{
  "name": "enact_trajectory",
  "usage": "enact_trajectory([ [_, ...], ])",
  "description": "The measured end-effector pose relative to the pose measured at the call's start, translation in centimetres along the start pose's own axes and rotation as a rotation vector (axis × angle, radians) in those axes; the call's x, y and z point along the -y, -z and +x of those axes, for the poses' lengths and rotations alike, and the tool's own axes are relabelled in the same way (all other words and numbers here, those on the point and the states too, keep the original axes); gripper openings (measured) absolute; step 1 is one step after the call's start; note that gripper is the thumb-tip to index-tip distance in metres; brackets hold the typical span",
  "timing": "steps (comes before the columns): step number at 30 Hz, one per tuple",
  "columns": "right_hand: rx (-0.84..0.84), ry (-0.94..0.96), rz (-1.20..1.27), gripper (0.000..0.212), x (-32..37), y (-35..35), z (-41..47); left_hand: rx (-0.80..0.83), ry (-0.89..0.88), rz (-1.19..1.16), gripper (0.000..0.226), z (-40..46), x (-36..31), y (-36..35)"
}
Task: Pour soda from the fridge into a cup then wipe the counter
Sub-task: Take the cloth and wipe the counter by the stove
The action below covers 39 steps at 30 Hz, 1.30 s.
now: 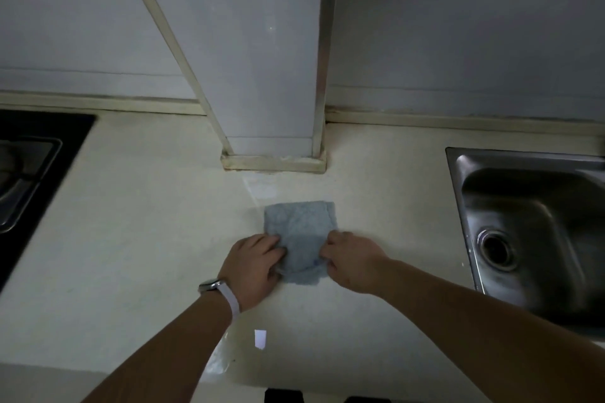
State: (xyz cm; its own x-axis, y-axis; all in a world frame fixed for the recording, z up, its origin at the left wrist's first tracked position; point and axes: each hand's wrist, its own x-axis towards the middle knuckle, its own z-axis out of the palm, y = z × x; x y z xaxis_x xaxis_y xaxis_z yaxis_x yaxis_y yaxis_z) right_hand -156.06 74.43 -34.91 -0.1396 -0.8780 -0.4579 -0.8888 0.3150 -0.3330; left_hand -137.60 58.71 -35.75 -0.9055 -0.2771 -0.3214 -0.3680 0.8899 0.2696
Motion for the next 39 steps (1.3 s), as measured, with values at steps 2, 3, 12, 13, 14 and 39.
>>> enact_trajectory([
  [2,-0.021,0.021,-0.040,0.032,0.2,-0.1,-0.1,0.018,-0.004,0.030,0.049,-0.4,0.0,-0.2],
  [3,-0.010,0.025,-0.065,0.033,0.3,0.0,-0.1,0.029,-0.007,0.038,0.052,-0.6,0.0,-0.2],
  [12,-0.162,-0.042,-0.010,0.059,2.8,3.8,1.0,-0.332,0.070,0.114,0.052,-1.3,-0.2,5.8],
  [13,-0.184,-0.037,-0.015,0.062,3.1,3.9,1.3,-0.376,0.079,0.131,0.051,-1.3,-0.1,6.2],
  [14,-0.197,-0.032,-0.018,0.064,3.5,3.8,1.6,-0.400,0.087,0.145,0.051,-1.3,-0.1,6.5],
  [39,-0.258,-0.127,-0.155,0.084,6.1,-1.5,13.7,-0.390,0.344,-0.063,0.067,-3.5,10.4,3.0],
])
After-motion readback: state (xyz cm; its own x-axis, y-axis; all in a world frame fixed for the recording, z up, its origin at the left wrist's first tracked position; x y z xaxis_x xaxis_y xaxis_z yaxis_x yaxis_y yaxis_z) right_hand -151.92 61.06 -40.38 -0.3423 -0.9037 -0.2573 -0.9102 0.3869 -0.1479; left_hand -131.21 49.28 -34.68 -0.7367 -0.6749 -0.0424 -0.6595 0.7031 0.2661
